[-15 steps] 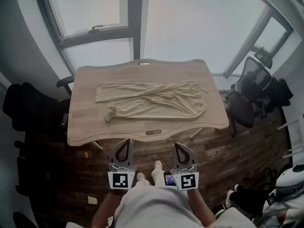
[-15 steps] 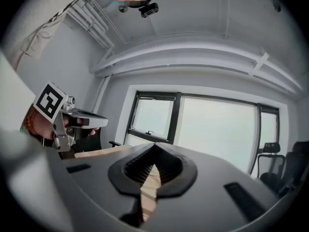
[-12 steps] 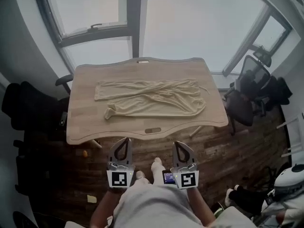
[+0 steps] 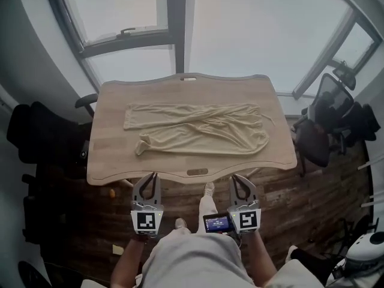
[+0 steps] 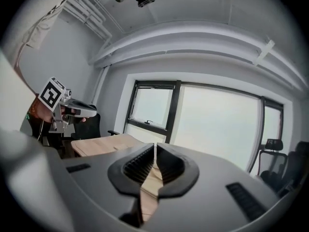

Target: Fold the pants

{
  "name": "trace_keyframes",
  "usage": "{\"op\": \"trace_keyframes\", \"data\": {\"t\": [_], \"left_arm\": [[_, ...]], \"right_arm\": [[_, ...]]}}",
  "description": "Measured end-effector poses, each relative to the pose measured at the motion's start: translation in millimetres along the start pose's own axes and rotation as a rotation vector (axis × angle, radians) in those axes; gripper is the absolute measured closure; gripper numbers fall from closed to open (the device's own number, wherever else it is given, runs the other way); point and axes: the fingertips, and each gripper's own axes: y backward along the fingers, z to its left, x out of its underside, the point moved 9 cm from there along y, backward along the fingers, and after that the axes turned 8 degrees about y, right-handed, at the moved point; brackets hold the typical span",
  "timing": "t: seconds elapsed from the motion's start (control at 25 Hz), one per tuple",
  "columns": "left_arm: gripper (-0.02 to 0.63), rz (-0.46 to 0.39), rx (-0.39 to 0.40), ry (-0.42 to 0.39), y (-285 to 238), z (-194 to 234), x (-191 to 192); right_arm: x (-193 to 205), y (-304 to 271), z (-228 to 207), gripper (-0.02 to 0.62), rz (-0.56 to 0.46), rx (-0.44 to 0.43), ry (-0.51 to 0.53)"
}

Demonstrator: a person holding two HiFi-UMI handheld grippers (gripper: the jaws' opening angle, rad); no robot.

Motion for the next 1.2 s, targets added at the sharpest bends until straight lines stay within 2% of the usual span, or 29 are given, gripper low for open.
{"op": "trace_keyframes", "data": {"t": [0.08, 0.2, 0.48, 0.68, 0.84, 0.92, 1.2], "left_arm": [[0.598, 0.035, -0.003, -0.007, -21.3, -0.5, 4.4], [0.598, 0.027, -0.008, 0.001, -57.2, -7.7, 4.6], [0.598, 0.082, -0.017, 0.016, -156.5, -38.7, 4.5], [0.598, 0.098, -0.033, 0.015, -211.4, -56.3, -1.5], [0.598, 0.129, -0.022, -0.009, -235.1, -71.8, 4.0], [0.598, 0.174, -0.024, -0.010, -239.7, -71.9, 10.4], [0.598, 0.243, -0.025, -0.055, -266.1, -45.3, 32.0]], "right_arm": [[12.3, -15.1, -19.0, 0.589, 0.005, -0.002, -0.008], [27.1, -39.2, -44.6, 0.589, 0.019, -0.015, -0.029], [61.2, -100.4, -120.9, 0.589, 0.017, -0.098, -0.022], [86.1, -139.1, -176.8, 0.590, 0.035, -0.128, -0.067], [105.3, -166.3, -203.8, 0.590, 0.048, -0.163, -0.061], [112.1, -176.2, -210.9, 0.591, 0.060, -0.190, -0.038], [136.6, -203.1, -225.8, 0.590, 0.121, -0.232, -0.007]]}}
